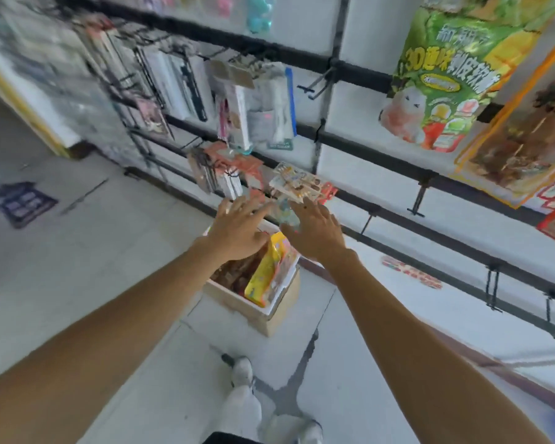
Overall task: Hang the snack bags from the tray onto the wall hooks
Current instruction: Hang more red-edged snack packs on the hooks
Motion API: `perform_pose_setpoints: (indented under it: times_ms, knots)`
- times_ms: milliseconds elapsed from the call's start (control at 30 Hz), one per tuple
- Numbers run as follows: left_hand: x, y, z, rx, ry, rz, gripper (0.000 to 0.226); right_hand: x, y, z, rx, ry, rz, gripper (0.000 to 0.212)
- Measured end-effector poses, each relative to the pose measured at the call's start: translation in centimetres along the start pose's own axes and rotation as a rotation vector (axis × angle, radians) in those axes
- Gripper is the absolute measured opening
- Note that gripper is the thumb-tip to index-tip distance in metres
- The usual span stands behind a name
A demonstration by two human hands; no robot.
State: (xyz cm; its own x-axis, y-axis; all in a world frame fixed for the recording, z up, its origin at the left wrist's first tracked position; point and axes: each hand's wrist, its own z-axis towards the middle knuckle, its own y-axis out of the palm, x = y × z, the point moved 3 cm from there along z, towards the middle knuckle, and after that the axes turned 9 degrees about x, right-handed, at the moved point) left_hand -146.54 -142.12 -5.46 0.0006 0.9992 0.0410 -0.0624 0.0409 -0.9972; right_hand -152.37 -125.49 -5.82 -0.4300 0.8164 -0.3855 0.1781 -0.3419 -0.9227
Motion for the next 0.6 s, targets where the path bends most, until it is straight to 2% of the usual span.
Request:
perform_pose_setpoints:
  times_ms: [133,233,467,600]
  knots:
    - [-5.9,2.4,-0.7,-0.094,-0.082,-0.036,0.067,-3.6,4.5,3.2,-0.106,-0.020,0.009,0.062]
    - [-10.8,4.8,-0.1,-0.124,-0.071,-0.065,0.068,-5.9,7.8,6.0,-0.158,-0.013,0.028,0.058]
    - [-19.2,10.9,1.7,-0.250,-0.054,-0.100,0.066,-8.5,14.4,10.4,-0.268,0.145,0.076,0.057]
    - [-21.7,14.7,1.5,-0.328,-0.080,-0.149,0.069,-8.9,19.6,12.2,-0.389,0.192,0.123,0.066]
